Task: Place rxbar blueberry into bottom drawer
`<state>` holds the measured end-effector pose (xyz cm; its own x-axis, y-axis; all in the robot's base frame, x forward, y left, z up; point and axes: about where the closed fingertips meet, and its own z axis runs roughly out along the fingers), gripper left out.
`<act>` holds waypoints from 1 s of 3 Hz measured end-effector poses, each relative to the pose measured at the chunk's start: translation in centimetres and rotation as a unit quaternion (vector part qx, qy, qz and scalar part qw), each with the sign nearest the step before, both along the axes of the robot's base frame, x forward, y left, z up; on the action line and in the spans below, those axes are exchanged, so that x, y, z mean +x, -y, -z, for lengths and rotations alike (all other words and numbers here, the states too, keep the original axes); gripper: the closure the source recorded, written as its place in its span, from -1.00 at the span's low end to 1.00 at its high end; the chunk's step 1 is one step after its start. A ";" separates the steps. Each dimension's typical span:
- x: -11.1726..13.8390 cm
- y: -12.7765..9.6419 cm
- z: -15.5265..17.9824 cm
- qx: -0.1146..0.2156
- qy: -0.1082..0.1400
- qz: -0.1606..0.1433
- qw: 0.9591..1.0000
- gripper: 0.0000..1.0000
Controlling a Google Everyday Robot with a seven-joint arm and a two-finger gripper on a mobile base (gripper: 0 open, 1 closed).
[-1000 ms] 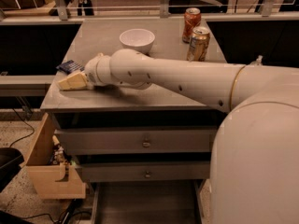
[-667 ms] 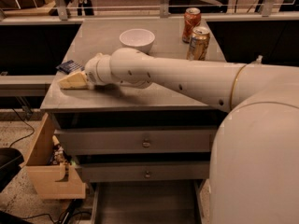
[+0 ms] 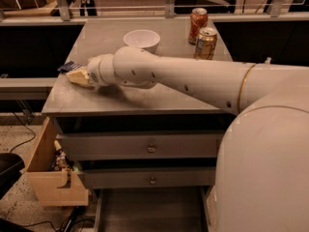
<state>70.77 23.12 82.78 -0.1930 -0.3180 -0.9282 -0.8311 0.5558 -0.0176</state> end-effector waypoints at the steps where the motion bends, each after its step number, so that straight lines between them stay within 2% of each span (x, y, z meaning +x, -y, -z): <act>1: 0.0 0.0 -0.2 0.000 0.000 0.000 1.000 1.00; 2: 0.0 0.0 -0.2 0.000 0.000 0.000 1.000 1.00; 3: 0.1 0.7 -3.0 0.002 0.028 0.005 1.000 1.00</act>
Offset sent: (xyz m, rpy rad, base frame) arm 0.0000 0.0000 0.0014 0.0000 0.0000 0.0000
